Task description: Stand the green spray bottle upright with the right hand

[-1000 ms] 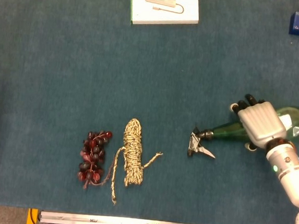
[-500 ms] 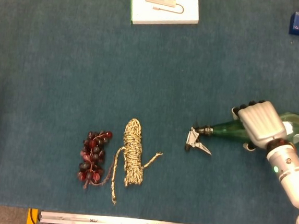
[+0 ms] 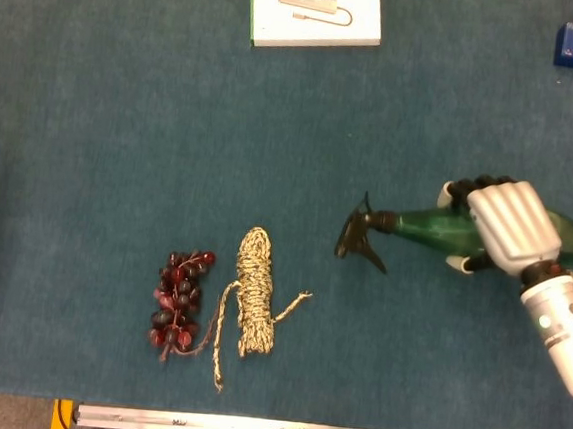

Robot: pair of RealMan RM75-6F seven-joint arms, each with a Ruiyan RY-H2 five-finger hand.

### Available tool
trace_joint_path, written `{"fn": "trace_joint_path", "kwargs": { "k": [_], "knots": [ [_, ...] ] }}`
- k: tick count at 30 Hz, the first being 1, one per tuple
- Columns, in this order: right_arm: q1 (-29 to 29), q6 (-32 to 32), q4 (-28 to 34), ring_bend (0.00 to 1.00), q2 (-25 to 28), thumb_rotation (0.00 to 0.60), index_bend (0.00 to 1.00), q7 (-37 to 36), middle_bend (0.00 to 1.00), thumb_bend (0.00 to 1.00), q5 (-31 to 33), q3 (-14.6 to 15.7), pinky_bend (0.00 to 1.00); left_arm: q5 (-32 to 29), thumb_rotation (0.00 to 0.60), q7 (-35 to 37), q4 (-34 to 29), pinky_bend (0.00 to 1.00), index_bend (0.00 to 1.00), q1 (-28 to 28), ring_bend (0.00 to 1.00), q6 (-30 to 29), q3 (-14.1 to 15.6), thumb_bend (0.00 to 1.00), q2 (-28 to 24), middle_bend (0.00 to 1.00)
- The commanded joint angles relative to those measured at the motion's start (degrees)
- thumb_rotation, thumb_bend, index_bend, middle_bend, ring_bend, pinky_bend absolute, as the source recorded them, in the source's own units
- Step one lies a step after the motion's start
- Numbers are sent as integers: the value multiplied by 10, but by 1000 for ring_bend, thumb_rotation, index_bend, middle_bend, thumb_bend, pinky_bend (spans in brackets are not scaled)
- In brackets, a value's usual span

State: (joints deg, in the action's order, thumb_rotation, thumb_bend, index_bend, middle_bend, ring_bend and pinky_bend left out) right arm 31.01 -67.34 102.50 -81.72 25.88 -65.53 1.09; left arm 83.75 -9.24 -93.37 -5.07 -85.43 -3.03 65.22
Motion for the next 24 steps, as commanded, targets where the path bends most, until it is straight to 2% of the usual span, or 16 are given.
{"fn": "trace_joint_path", "kwargs": {
  "k": [1,4,13,24],
  "knots": [
    [-34,-38,-57,373,-26,600,498,-122,517,72,-82,-14,463,0,600,0,0,336,0,0,0,1,0,904,0,0],
    [-47,-60,-102,372,-46,600,501,-206,519,71,-131,-16,463,0,600,0,0,336,0,0,0,0,0,904,0,0],
    [-75,-142,-230,373,-115,600,516,-393,523,70,-230,-22,463,0,600,0,0,336,0,0,0,0,0,903,0,0],
    [-104,-236,-386,385,-210,600,548,-563,536,74,-266,-41,463,0,600,0,0,336,0,0,0,0,0,904,0,0]
  ]
}}
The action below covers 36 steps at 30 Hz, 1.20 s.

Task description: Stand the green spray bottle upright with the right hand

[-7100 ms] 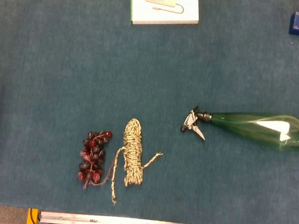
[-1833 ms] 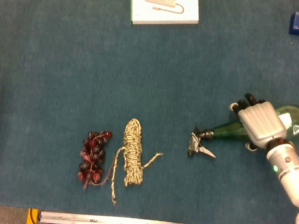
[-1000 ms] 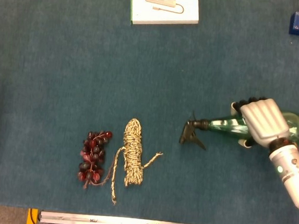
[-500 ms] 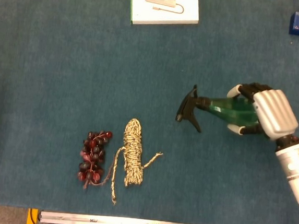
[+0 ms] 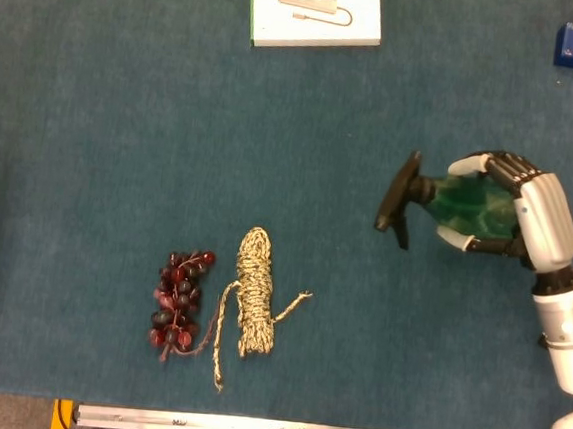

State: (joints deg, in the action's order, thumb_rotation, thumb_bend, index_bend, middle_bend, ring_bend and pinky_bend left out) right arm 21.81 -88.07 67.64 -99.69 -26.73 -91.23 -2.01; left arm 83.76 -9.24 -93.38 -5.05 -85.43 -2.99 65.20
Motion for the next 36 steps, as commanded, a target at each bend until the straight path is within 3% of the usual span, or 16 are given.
{"fn": "trace_joint_path", "kwargs": {
  "k": [1,16,36],
  "knots": [
    [-15,-37,-50,385,-39,600,548,-51,536,74,-9,-14,463,0,600,0,0,336,0,0,0,0,0,904,0,0],
    [-44,-57,-134,385,-104,600,550,-197,530,113,28,-47,463,0,600,0,-1,336,0,0,0,0,0,904,0,0],
    [-59,-43,-226,351,-151,600,549,-324,471,113,57,-73,528,0,600,0,0,336,0,0,0,1,0,904,0,0]
  ]
}}
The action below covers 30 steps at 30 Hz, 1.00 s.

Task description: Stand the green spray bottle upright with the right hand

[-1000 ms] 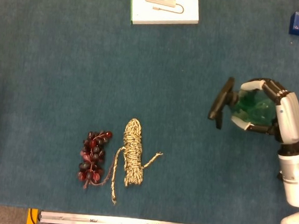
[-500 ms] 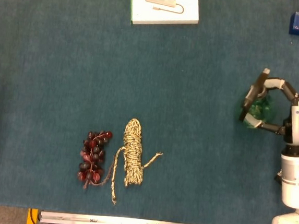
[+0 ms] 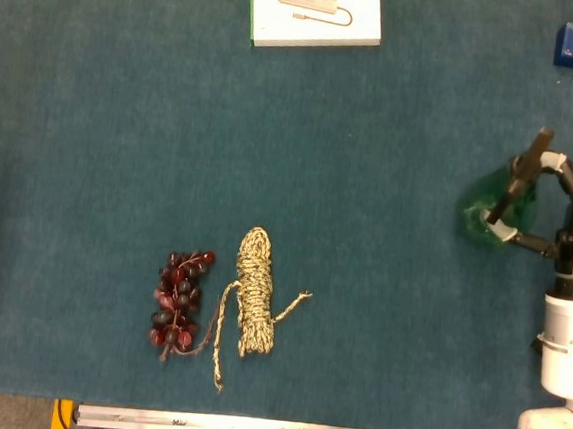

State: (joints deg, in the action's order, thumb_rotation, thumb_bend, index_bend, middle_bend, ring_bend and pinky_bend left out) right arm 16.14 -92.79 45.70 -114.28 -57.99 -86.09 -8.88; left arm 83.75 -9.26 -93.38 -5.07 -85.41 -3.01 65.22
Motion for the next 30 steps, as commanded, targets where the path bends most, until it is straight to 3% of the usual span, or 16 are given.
{"fn": "trace_joint_path", "kwargs": {
  "k": [1,12,30],
  "knots": [
    [-3,5,-10,348,-6,600,549,-15,467,113,7,-6,534,0,600,0,0,336,0,-1,0,1,0,904,0,0],
    [-7,9,-53,323,-18,600,539,-55,438,62,11,-12,552,0,600,0,0,336,0,0,0,0,0,903,0,0],
    [-14,9,-99,244,-27,600,386,-70,361,0,7,-5,552,-1,600,0,1,336,0,-1,0,1,-1,904,0,0]
  ]
}}
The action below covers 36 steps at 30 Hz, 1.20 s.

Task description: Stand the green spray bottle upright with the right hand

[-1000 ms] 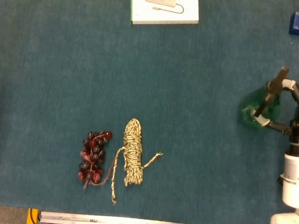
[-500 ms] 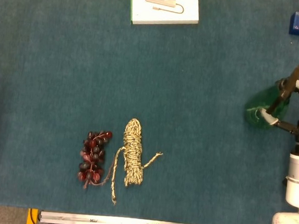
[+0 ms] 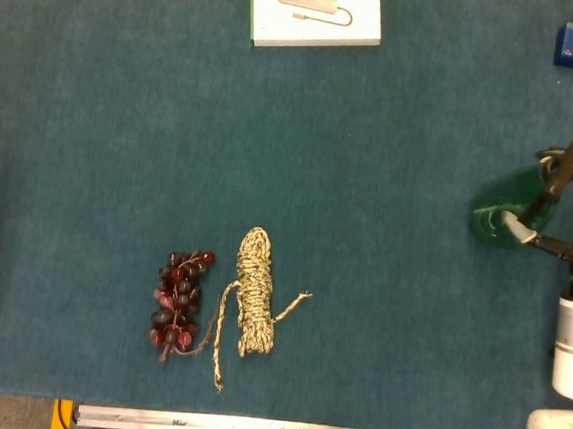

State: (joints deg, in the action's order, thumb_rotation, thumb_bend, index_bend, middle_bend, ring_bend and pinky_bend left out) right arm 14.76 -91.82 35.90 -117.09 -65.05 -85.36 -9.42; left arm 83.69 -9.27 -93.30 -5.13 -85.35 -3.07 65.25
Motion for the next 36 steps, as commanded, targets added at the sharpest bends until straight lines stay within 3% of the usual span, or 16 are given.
{"fn": "trace_joint_path", "kwargs": {
  "k": [1,8,15,36],
  "knots": [
    [-2,-1,-1,239,1,600,376,2,355,0,-1,1,552,0,600,0,0,336,0,0,0,0,0,904,0,0],
    [-15,-10,-9,183,1,600,280,5,288,0,-7,13,537,1,600,0,-1,336,0,1,0,-1,1,904,-1,0],
    [-18,-16,15,120,16,600,207,22,213,0,-12,15,408,0,600,0,0,336,0,0,0,0,0,903,0,0],
    [-43,-53,139,77,82,600,171,98,163,0,-33,29,314,1,600,0,-1,336,0,1,0,-1,0,904,0,0]
  ]
}}
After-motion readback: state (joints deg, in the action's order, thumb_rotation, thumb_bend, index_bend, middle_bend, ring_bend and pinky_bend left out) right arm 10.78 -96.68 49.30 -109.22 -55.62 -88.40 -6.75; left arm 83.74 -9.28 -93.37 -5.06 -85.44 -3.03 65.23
